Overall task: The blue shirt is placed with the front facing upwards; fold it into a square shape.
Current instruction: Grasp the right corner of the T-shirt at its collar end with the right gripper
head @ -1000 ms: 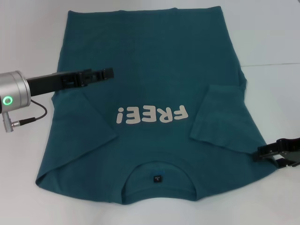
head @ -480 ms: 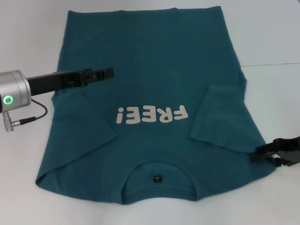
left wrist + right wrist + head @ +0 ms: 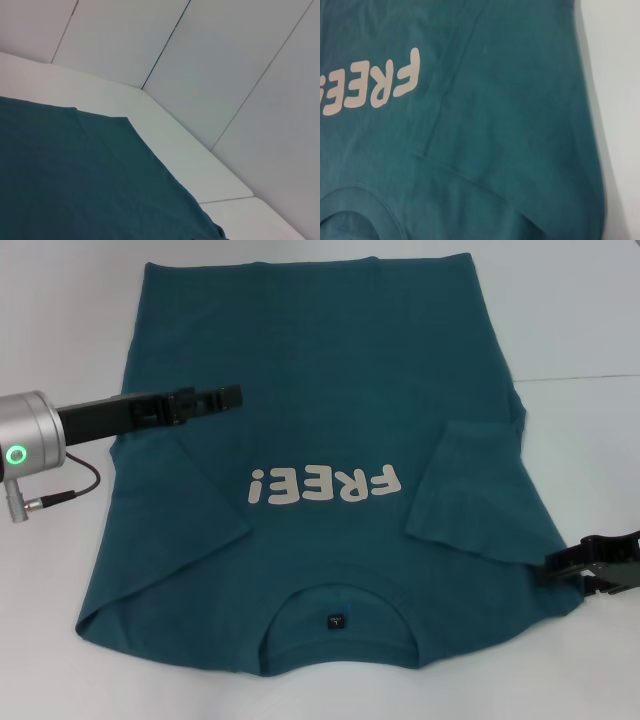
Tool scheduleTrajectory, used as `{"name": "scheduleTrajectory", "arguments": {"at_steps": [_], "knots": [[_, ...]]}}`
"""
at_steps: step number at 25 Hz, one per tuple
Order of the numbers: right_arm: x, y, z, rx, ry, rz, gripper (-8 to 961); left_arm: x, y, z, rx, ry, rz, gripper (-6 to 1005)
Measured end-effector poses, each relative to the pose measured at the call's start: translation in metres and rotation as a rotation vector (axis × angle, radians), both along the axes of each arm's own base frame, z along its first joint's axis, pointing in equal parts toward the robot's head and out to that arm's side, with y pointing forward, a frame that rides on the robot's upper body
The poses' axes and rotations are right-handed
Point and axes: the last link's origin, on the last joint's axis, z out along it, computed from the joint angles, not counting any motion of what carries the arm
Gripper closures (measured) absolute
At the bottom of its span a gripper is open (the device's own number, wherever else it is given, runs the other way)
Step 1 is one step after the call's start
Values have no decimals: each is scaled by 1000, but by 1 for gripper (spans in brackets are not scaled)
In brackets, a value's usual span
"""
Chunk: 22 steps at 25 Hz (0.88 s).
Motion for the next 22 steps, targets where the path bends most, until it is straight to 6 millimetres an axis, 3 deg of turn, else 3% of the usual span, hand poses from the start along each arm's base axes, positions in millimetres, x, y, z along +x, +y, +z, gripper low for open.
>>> {"name": "scheduleTrajectory", "arguments": {"at_steps": [6,17,22], "knots": [[1,0,1,8,-1,-14,379,-1,0,0,0,0,2,114],[1,1,0,11,-4,-21,590,-1,-1,0,1,-2,2,113],[1,1,0,11,-5,-22,587,-1,-1,0,2,-4,4,113]]}}
